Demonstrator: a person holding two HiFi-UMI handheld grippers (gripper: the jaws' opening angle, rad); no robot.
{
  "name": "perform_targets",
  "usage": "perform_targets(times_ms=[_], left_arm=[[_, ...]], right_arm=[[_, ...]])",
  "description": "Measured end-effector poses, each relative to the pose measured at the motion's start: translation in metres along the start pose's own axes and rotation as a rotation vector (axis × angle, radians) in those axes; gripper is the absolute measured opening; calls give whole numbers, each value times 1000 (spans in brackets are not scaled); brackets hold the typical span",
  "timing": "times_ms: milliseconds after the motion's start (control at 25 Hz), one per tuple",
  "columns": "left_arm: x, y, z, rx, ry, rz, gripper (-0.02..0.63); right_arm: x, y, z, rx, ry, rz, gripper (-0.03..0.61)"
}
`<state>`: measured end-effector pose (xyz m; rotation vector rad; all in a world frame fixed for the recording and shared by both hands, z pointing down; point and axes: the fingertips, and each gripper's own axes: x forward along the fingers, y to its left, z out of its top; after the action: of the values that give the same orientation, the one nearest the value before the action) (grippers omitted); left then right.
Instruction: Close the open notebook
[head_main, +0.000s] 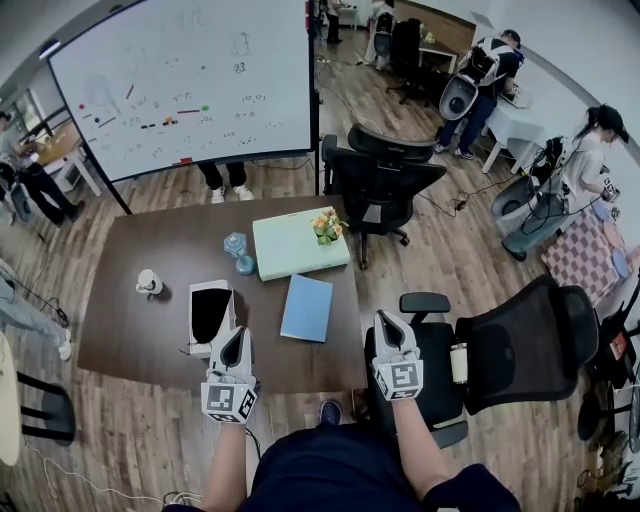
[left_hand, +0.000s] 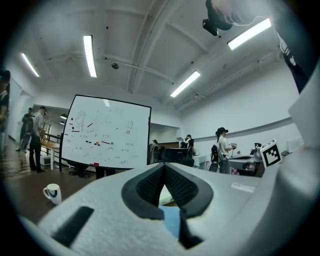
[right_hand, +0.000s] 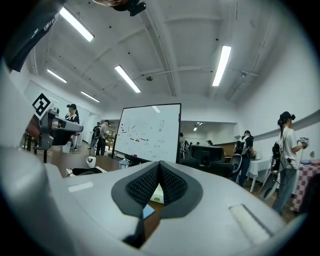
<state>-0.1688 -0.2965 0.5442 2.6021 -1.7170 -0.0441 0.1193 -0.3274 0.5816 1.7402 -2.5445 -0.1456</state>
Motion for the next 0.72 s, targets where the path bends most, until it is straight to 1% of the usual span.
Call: perform_targets(times_ms=[160,520,720], left_arm=[[-1,2,-3,-2,6,2,-5],[-1,5,-9,-9,23,6,-5],[-3,8,-11,-12,32,9,-5]], right_arm=[[0,0,7,-8,-10,2,5],[0,-3,12,15,-20,-4,5],[0,3,15,10,-21,17,5]])
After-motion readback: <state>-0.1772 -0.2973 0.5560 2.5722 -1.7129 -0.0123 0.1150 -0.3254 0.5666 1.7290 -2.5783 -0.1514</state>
